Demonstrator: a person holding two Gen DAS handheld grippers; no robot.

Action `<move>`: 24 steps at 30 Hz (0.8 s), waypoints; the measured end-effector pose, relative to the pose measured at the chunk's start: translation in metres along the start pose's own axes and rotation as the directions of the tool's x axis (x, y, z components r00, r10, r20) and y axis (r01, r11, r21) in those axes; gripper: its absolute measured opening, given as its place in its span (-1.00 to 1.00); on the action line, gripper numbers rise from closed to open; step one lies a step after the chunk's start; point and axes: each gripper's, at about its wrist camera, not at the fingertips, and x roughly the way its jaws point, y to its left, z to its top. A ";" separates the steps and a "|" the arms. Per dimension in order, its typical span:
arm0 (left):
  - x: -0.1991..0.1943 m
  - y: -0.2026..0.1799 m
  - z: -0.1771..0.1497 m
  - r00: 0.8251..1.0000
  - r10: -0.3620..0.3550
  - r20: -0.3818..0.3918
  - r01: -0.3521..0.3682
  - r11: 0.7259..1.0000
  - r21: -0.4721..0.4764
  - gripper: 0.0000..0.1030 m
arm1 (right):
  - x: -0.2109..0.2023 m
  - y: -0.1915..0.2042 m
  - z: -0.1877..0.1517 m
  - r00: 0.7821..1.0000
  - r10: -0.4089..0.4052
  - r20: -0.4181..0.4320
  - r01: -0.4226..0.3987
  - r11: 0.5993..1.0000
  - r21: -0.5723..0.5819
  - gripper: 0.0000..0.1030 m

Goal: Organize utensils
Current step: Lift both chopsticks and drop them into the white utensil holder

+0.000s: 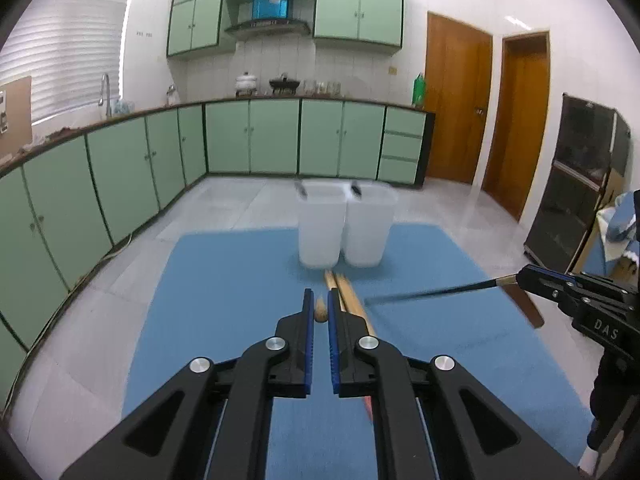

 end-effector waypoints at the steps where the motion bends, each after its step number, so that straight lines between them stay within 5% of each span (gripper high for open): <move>1: -0.001 0.001 0.008 1.000 -0.010 0.012 0.010 1.000 0.000 -0.87 | -0.001 -0.001 0.008 1.000 0.002 0.011 -0.002 1.000 -0.004 -0.88; 16: 0.027 -0.006 0.071 0.995 -0.080 0.060 0.078 0.996 0.045 -0.88 | 0.016 -0.018 0.099 0.997 0.071 0.006 -0.070 0.997 -0.031 -0.89; 24: 0.024 -0.005 0.122 0.982 -0.099 0.158 0.092 0.994 0.054 -0.88 | 0.007 -0.030 0.161 0.987 0.096 0.127 -0.095 0.995 -0.020 -0.89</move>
